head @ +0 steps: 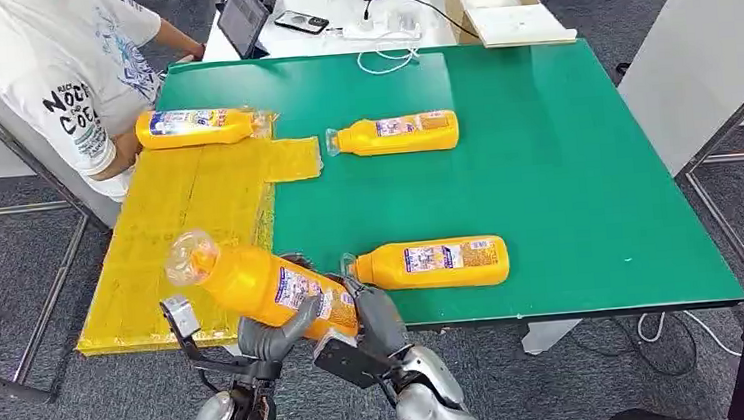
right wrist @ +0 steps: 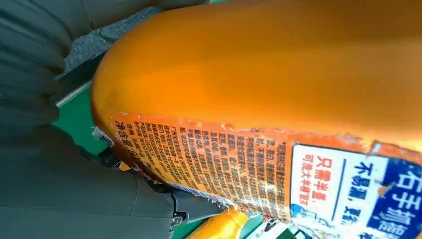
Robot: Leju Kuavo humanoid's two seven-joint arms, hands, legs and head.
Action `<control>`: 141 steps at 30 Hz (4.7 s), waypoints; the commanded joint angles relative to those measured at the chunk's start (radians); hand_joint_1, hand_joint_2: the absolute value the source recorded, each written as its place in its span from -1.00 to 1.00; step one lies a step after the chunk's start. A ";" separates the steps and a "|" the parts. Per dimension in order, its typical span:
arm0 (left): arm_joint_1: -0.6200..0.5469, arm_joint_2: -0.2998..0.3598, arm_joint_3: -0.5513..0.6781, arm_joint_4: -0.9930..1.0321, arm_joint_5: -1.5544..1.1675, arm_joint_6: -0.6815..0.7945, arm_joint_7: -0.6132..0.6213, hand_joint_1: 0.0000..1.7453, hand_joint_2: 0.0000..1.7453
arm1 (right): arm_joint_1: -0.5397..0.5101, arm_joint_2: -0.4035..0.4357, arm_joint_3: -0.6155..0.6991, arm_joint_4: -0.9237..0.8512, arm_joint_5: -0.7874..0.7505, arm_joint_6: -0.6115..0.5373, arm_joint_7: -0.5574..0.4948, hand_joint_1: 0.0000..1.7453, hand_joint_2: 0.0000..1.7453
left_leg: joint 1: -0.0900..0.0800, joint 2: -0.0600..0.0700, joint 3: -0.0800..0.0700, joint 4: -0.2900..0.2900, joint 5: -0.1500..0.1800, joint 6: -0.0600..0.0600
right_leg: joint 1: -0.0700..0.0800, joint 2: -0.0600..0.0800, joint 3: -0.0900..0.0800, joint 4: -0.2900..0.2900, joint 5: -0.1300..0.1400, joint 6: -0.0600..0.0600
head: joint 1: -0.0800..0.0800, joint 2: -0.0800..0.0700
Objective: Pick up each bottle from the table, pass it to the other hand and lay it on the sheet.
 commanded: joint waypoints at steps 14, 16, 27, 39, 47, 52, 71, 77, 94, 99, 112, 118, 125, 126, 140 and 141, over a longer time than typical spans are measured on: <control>-0.191 -0.001 0.084 0.031 -0.327 0.354 -0.152 1.00 1.00 | 0.099 -0.078 0.066 -0.293 -0.117 0.175 0.003 -1.00 -1.00 | 0.001 -0.004 0.000 0.001 0.000 0.001 | 0.001 -0.004 0.002 0.001 -0.001 -0.002 | 0.001 0.000; -0.245 0.015 0.129 0.075 -0.401 0.451 -0.185 1.00 1.00 | 0.104 -0.083 0.047 -0.359 -0.124 0.134 0.000 -1.00 -1.00 | 0.000 -0.006 0.000 0.001 0.000 0.001 | 0.001 -0.006 0.003 0.002 -0.002 -0.002 | 0.000 0.000; -0.344 0.043 0.227 0.196 -0.494 0.581 -0.226 1.00 1.00 | 0.113 -0.095 0.004 -0.420 -0.168 0.079 -0.020 -1.00 -1.00 | 0.000 -0.002 0.002 -0.001 0.000 0.001 | 0.001 -0.001 0.005 -0.001 0.000 -0.001 | 0.000 0.000; -0.501 0.169 0.254 0.551 -0.969 0.992 -0.173 1.00 1.00 | 0.166 -0.067 -0.076 -0.603 -0.267 -0.111 -0.106 -1.00 -1.00 | 0.000 -0.001 0.003 -0.001 0.000 0.001 | 0.001 -0.001 0.005 0.000 -0.001 -0.002 | 0.000 0.000; -0.513 0.207 0.345 0.632 -1.624 0.992 0.093 1.00 1.00 | 0.174 -0.051 -0.111 -0.664 -0.350 -0.190 -0.154 -1.00 -1.00 | 0.000 0.001 0.004 0.000 -0.001 0.001 | 0.001 0.001 0.006 0.000 -0.001 -0.003 | 0.001 0.000; -0.581 0.288 0.241 0.887 -1.872 0.974 0.264 1.00 1.00 | 0.177 -0.053 -0.138 -0.713 -0.377 -0.211 -0.157 -1.00 1.00 | 0.000 0.000 0.005 -0.001 -0.001 0.001 | 0.001 0.001 0.006 0.000 -0.001 -0.003 | 0.000 0.000; -0.582 0.279 0.214 0.947 -1.741 0.675 0.204 1.00 1.00 | 0.170 -0.041 -0.158 -0.662 -0.392 -0.191 -0.147 -1.00 1.00 | 0.000 -0.001 0.009 -0.002 0.000 0.001 | 0.001 0.001 0.011 -0.001 0.000 -0.002 | 0.000 0.000; -0.578 0.244 0.348 0.939 -1.550 0.525 0.102 -1.00 -1.00 | 0.166 -0.039 -0.156 -0.645 -0.376 -0.176 -0.132 -1.00 1.00 | 0.000 -0.002 0.013 -0.003 0.000 0.001 | 0.001 -0.001 0.016 -0.002 -0.001 -0.003 | 0.000 0.000; -0.571 0.240 0.442 0.947 -1.280 0.199 0.031 -1.00 -1.00 | 0.127 -0.035 -0.175 -0.528 -0.380 -0.115 -0.114 -1.00 1.00 | -0.001 -0.012 0.023 -0.004 -0.001 0.000 | -0.001 -0.008 0.028 -0.002 -0.005 -0.002 | 0.000 0.000; -0.573 0.236 0.460 0.944 -1.250 0.182 0.023 -1.00 -1.00 | 0.129 -0.034 -0.176 -0.531 -0.380 -0.114 -0.114 -1.00 1.00 | -0.001 -0.011 0.025 -0.004 0.000 0.000 | -0.001 -0.008 0.029 -0.002 -0.004 -0.002 | 0.000 0.000; -0.451 0.093 0.462 0.549 -0.928 0.766 -0.260 -1.00 1.00 | 0.137 -0.089 -0.125 -0.496 -0.175 -0.096 -0.016 -1.00 1.00 | 0.000 -0.009 0.015 -0.001 -0.001 0.001 | 0.000 -0.009 0.019 -0.001 -0.003 -0.002 | 0.000 0.000; -0.257 0.081 0.249 0.166 -0.731 0.860 -0.260 -1.00 1.00 | 0.047 -0.276 -0.119 -0.423 0.142 0.011 0.242 -1.00 1.00 | 0.000 -0.007 0.013 -0.001 -0.002 0.003 | 0.001 -0.007 0.018 -0.003 -0.003 -0.002 | 0.000 0.000; -0.176 0.070 0.203 0.047 -0.714 0.864 -0.260 -1.00 1.00 | 0.012 -0.341 -0.170 -0.425 0.203 0.069 0.298 -1.00 1.00 | -0.003 -0.010 0.005 0.000 -0.001 0.002 | -0.002 -0.008 0.011 -0.001 -0.003 0.000 | 0.000 0.000; -0.180 0.072 0.203 0.050 -0.712 0.864 -0.260 -1.00 1.00 | 0.016 -0.336 -0.168 -0.429 0.206 0.071 0.300 -1.00 1.00 | -0.003 -0.010 0.006 0.000 -0.001 0.002 | -0.002 -0.009 0.012 0.000 -0.004 -0.001 | 0.000 0.000; -0.151 0.067 0.161 0.033 -0.725 0.847 -0.260 -1.00 1.00 | -0.027 -0.382 -0.198 -0.381 0.194 0.170 0.370 -1.00 1.00 | -0.002 -0.009 0.004 0.000 -0.001 0.002 | -0.001 -0.008 0.010 0.000 -0.003 0.000 | 0.000 0.000; -0.154 0.061 0.164 0.047 -0.729 0.838 -0.260 -1.00 1.00 | -0.039 -0.390 -0.202 -0.352 0.191 0.192 0.378 -1.00 1.00 | -0.002 -0.008 0.007 0.000 -0.002 0.003 | -0.001 -0.007 0.012 -0.001 -0.004 0.000 | 0.000 0.000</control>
